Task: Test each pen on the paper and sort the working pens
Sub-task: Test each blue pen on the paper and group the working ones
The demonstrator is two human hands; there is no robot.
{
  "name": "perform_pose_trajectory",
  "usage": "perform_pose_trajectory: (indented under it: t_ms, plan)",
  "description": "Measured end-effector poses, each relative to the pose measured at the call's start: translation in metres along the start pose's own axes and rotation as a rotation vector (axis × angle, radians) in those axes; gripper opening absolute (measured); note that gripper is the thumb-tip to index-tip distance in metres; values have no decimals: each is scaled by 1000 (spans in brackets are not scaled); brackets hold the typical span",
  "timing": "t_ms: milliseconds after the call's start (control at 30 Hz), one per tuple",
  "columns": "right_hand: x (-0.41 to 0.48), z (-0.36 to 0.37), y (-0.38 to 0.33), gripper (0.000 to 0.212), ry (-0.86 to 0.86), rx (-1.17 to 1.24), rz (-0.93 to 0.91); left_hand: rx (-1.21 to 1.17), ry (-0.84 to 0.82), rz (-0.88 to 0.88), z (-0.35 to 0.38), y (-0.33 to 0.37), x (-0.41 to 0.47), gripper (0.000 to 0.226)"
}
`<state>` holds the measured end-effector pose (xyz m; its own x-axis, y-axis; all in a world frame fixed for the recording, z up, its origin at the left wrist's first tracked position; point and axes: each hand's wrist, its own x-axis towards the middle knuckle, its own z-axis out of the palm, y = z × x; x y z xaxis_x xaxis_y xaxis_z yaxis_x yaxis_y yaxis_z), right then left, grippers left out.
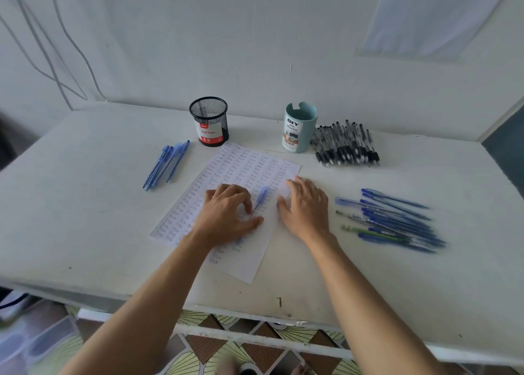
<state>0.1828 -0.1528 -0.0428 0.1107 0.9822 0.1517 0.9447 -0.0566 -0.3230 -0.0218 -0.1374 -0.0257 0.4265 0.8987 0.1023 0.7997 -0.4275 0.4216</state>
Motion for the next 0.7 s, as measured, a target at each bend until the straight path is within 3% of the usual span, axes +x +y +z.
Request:
perform_pose_trajectory:
  t_ms: [200,367,533,633,700]
  plan:
    - [-1,-2,-2,52,-13,4,18,-311,8,-185,-13,2,5,10]
    - [0,-4,-1,53,-41,29,18,-487,146,-299,-25,10,3,2]
    - [-8,-15,-9,73,114,288,-79,-299,125,-193,-40,22,3,20]
    - [-10,-14,-11,60,170,133,-274,-272,114,-107,-53,30,1,15]
    - [-9,-15,-11,53,145,97,-288,-399,130,-84,-58,36,0,9]
